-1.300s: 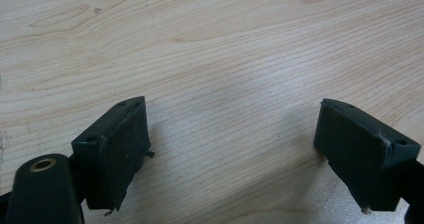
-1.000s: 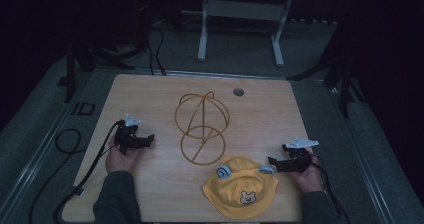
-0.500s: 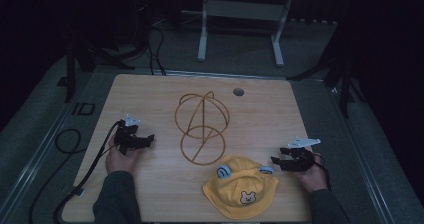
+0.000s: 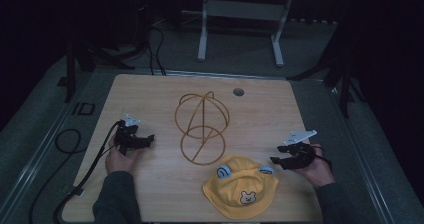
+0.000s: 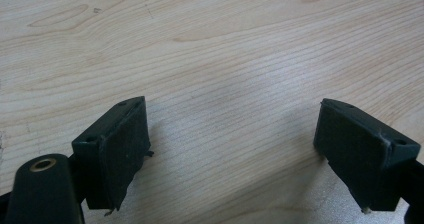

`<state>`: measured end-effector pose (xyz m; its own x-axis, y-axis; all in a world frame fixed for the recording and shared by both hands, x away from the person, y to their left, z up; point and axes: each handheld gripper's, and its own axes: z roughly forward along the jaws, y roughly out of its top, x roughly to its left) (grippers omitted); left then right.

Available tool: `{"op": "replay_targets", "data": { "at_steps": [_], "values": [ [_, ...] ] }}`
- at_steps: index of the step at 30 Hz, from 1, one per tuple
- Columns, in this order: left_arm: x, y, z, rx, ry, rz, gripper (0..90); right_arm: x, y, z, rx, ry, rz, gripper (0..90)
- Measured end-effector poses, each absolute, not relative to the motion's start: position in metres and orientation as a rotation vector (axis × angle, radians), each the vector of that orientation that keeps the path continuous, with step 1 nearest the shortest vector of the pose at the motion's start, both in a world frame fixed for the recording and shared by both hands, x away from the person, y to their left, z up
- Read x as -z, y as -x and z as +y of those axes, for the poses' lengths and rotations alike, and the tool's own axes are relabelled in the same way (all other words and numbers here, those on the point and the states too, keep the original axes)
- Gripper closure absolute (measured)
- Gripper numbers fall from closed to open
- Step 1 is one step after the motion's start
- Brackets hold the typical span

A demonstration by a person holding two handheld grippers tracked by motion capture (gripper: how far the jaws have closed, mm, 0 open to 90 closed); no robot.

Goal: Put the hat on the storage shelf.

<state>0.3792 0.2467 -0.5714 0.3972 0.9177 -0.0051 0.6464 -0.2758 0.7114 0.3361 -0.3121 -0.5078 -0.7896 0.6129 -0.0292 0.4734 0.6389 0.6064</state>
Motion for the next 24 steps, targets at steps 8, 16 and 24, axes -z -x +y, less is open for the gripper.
{"op": "replay_targets", "data": {
  "at_steps": [8, 16, 24],
  "values": [
    [0.571, -0.379, 0.247, -0.550, -2.022, 1.332, 14.5, 0.480, -0.331, -0.295, -0.792, -0.767, 2.688, 43.7],
    [0.571, -0.379, 0.247, -0.550, -2.022, 1.332, 14.5, 0.455, -0.329, -0.282, -0.745, -0.681, 2.734, 43.4],
    [0.571, -0.379, 0.247, -0.551, -2.023, 1.331, 14.5, 0.431, -0.326, -0.276, -0.742, -0.635, 2.735, 42.0]
  ]
}}
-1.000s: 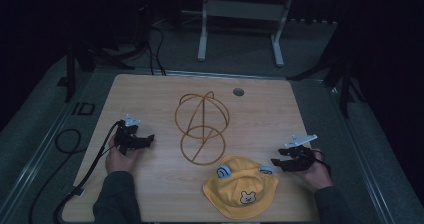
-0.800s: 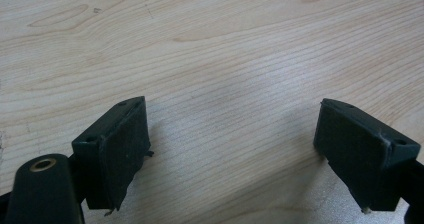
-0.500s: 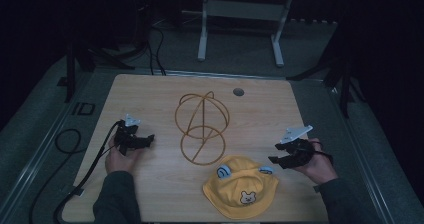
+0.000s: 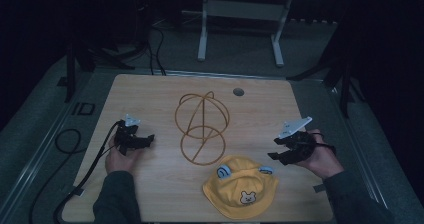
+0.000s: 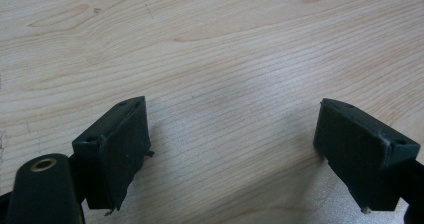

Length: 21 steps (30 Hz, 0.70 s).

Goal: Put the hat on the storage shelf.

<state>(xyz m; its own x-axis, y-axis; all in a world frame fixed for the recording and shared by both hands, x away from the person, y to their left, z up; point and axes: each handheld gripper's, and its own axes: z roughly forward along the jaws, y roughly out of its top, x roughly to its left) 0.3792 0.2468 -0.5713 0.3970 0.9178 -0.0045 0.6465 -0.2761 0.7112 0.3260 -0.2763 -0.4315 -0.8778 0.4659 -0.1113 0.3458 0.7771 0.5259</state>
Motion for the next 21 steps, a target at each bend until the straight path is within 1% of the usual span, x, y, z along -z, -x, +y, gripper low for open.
{"op": "replay_targets", "data": {
  "at_steps": [5, 11, 21],
  "values": [
    [0.571, -0.379, 0.247, -0.550, -2.022, 1.332, 14.6, 0.421, -0.319, -0.271, -0.737, -0.593, 2.737, 40.8],
    [0.571, -0.379, 0.247, -0.550, -2.022, 1.331, 14.5, 0.417, -0.316, -0.264, -0.663, -0.564, 2.757, 39.2],
    [0.571, -0.379, 0.247, -0.550, -2.023, 1.330, 14.5, 0.405, -0.309, -0.248, -0.677, -0.483, 2.795, 39.0]
  ]
}}
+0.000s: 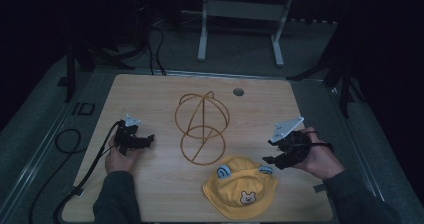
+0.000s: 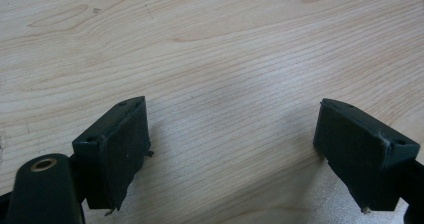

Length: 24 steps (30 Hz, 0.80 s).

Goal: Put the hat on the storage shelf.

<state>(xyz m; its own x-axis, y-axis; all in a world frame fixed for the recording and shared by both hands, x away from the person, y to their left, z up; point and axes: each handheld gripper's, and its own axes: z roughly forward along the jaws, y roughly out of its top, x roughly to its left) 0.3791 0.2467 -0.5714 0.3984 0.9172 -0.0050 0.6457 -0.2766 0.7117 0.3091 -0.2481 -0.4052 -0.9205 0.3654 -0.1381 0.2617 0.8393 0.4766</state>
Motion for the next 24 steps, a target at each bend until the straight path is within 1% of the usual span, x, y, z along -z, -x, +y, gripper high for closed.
{"op": "replay_targets", "data": {
  "at_steps": [11, 16, 24],
  "values": [
    [0.571, -0.379, 0.247, -0.549, -2.024, 1.327, 14.5, 0.396, -0.302, -0.236, -0.689, -0.433, 2.816, 35.7],
    [0.571, -0.379, 0.247, -0.549, -2.025, 1.327, 14.5, 0.394, -0.297, -0.229, -0.706, -0.388, 2.847, 31.2],
    [0.571, -0.379, 0.247, -0.549, -2.025, 1.327, 14.5, 0.395, -0.290, -0.214, -0.677, -0.321, 2.889, 27.2]
  ]
}}
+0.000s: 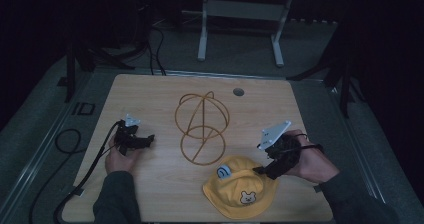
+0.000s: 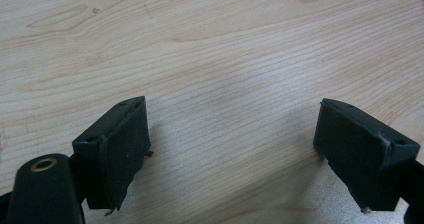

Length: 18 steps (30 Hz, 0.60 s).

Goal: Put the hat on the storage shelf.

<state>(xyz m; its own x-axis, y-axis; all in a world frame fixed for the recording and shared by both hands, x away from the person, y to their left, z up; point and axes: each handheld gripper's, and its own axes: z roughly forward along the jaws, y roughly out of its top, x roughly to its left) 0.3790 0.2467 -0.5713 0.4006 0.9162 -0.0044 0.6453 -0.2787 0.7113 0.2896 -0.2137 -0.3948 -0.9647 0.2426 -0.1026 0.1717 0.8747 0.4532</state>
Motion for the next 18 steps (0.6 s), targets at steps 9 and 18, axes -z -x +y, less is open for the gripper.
{"op": "replay_targets", "data": {
  "at_steps": [9, 18],
  "values": [
    [0.571, -0.379, 0.247, -0.549, -2.025, 1.327, 14.5, 0.399, -0.283, -0.200, -0.637, -0.258, 2.911, 26.5],
    [0.571, -0.379, 0.247, -0.549, -2.025, 1.327, 14.5, 0.406, -0.279, -0.190, -0.598, -0.215, 2.931, 26.9]
  ]
}}
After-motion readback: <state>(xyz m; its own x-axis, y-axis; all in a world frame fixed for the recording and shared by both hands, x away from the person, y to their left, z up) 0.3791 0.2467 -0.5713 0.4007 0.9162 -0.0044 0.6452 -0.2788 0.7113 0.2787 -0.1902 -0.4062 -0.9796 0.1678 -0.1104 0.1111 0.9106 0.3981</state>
